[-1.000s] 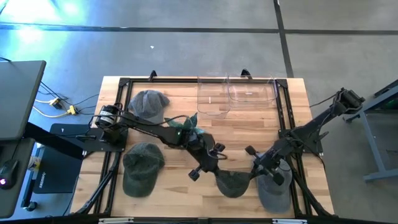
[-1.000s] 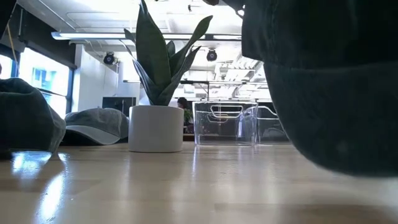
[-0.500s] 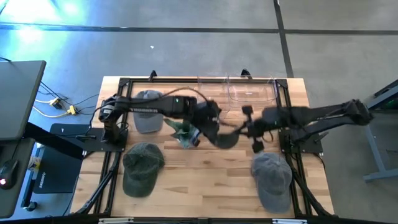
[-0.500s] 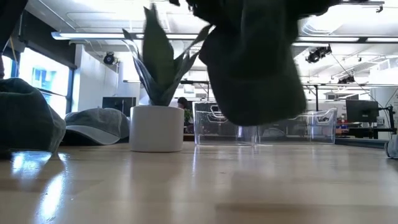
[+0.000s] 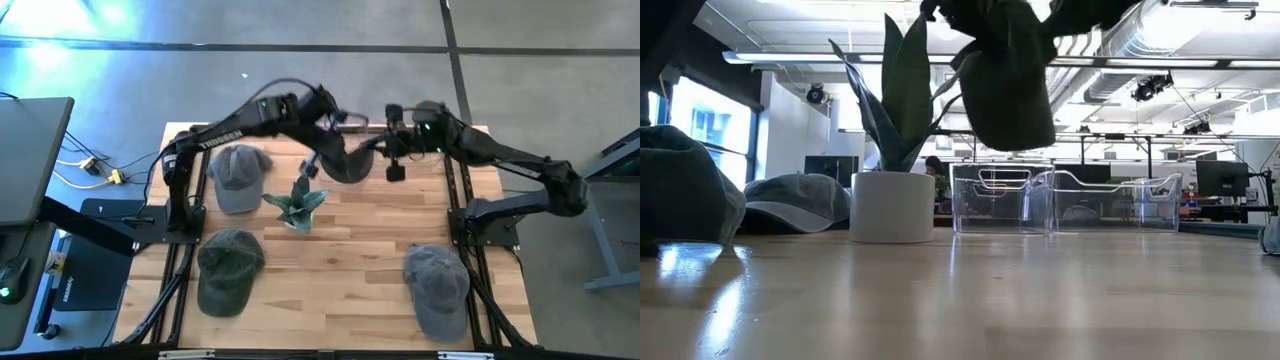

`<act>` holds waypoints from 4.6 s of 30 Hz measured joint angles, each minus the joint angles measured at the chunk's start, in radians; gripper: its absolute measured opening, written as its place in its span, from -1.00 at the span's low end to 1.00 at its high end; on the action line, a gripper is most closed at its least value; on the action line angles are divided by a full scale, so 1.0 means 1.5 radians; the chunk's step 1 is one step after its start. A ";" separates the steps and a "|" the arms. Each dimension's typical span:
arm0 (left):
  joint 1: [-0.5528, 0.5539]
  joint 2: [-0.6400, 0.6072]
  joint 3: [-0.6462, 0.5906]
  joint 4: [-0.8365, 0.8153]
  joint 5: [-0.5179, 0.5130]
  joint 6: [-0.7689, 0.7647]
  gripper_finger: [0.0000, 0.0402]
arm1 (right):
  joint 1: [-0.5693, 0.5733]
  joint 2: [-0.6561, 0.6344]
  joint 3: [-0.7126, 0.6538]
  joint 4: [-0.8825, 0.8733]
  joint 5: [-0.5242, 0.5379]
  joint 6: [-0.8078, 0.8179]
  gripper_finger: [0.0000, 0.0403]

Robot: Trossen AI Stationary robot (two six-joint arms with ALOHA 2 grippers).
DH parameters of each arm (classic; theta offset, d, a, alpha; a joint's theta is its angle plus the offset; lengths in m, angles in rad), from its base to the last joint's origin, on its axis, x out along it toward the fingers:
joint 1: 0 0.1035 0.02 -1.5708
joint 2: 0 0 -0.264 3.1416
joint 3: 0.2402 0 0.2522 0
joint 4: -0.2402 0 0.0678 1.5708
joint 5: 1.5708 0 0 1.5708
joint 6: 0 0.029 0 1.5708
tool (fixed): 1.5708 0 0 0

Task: Pick & Place hat
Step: Put the right green cap into the left transparent bin

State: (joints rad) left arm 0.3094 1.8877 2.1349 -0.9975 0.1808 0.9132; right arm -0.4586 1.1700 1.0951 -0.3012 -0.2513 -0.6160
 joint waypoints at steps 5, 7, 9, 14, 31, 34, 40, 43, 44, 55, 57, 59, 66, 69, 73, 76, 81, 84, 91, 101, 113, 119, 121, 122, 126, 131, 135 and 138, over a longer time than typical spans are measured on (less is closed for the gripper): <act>0.081 0.000 -0.006 0.006 0.024 0.042 -0.99 | -0.076 0.052 0.006 0.018 -0.029 -0.014 -0.99; 0.107 0.000 -0.017 0.014 0.049 0.047 -0.99 | -0.099 0.067 0.004 0.025 -0.049 -0.014 -0.99; 0.130 0.000 -0.031 0.034 0.087 0.049 -0.99 | -0.117 0.087 0.003 0.024 -0.077 -0.014 -0.98; 0.174 0.000 -0.073 0.055 0.241 0.034 -0.99 | -0.136 0.140 0.002 0.024 -0.117 -0.009 -0.98; 0.182 0.001 -0.259 0.167 0.288 -0.001 -0.99 | -0.214 0.189 0.001 0.024 -0.227 -0.065 -0.98; 0.184 0.001 -0.258 0.199 0.258 -0.019 -0.99 | -0.226 0.213 0.001 0.040 -0.230 -0.065 -0.98; 0.217 0.003 -0.258 0.217 0.245 -0.027 -0.99 | -0.254 0.272 0.001 0.094 -0.244 -0.071 -0.97; 0.243 0.025 -0.258 0.233 0.269 -0.055 -0.96 | -0.273 0.294 0.001 0.117 -0.262 -0.068 -0.96; 0.253 0.031 -0.259 0.232 0.283 -0.064 -0.94 | -0.279 0.301 0.001 0.123 -0.273 -0.067 -0.97; 0.277 0.069 -0.258 0.232 0.324 -0.060 -0.49 | -0.309 0.329 0.001 0.117 -0.347 -0.052 -0.88; 0.277 0.068 -0.258 0.229 0.325 -0.047 -0.47 | -0.314 0.326 0.002 0.108 -0.368 -0.039 -0.80; 0.278 0.068 -0.258 0.228 0.324 -0.045 -0.46 | -0.322 0.319 0.003 0.097 -0.381 -0.026 -0.68; 0.278 0.068 -0.258 0.228 0.323 -0.044 -0.46 | -0.325 0.273 0.003 0.051 -0.384 -0.012 -0.05; 0.273 0.068 -0.258 0.229 0.322 -0.044 -0.46 | -0.298 0.270 0.004 0.057 -0.354 -0.060 0.18; 0.264 0.067 -0.258 0.229 0.318 -0.037 -0.46 | -0.271 0.279 0.017 0.066 -0.245 -0.119 0.28; 0.255 0.067 -0.258 0.230 0.307 -0.036 -0.46 | -0.271 0.295 0.063 -0.006 -0.249 -0.155 0.25; 0.251 0.067 -0.258 0.235 0.279 -0.036 -0.46 | -0.271 0.362 0.155 -0.140 -0.238 -0.204 0.02; 0.247 0.067 -0.258 0.235 0.272 -0.034 -0.46 | -0.271 0.401 0.215 -0.237 -0.222 -0.244 -0.19; 0.247 0.067 -0.258 0.235 0.274 -0.033 -0.46 | -0.284 0.417 0.299 -0.433 -0.257 -0.350 -0.92; 0.234 0.051 -0.256 0.231 0.276 -0.030 -0.46 | -0.298 0.417 0.278 -0.484 -0.322 -0.416 -0.97; 0.229 0.037 -0.257 0.142 0.267 0.102 -0.52 | -0.298 0.417 0.277 -0.484 -0.326 -0.411 -0.96; 0.231 0.037 -0.257 0.156 0.309 0.126 -0.77 | -0.298 0.417 0.277 -0.478 -0.343 -0.403 -0.96; 0.240 0.037 -0.257 0.162 0.308 0.124 -0.85 | -0.298 0.417 0.276 -0.444 -0.344 -0.360 -0.93; 0.247 0.037 -0.257 0.167 0.308 0.123 -0.89 | -0.299 0.417 0.276 -0.422 -0.344 -0.333 -0.91; 0.271 0.041 -0.257 0.178 0.304 0.113 -0.98 | -0.310 0.417 0.276 -0.347 -0.344 -0.248 -0.82; 0.296 0.050 -0.257 0.208 0.311 0.058 -0.96 | -0.336 0.417 0.276 -0.306 -0.362 -0.191 -0.64; 0.322 0.050 -0.257 0.223 0.345 0.016 -0.95 | -0.351 0.415 0.261 -0.274 -0.396 -0.153 -0.47; 0.328 0.050 -0.257 0.259 0.360 -0.058 -0.95 | -0.358 0.415 0.246 -0.241 -0.397 -0.130 -0.31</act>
State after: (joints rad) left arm 0.8013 1.9621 1.7489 -0.6091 0.7203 0.8267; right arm -0.9955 1.7931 1.4640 -0.6627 -0.8467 -0.8104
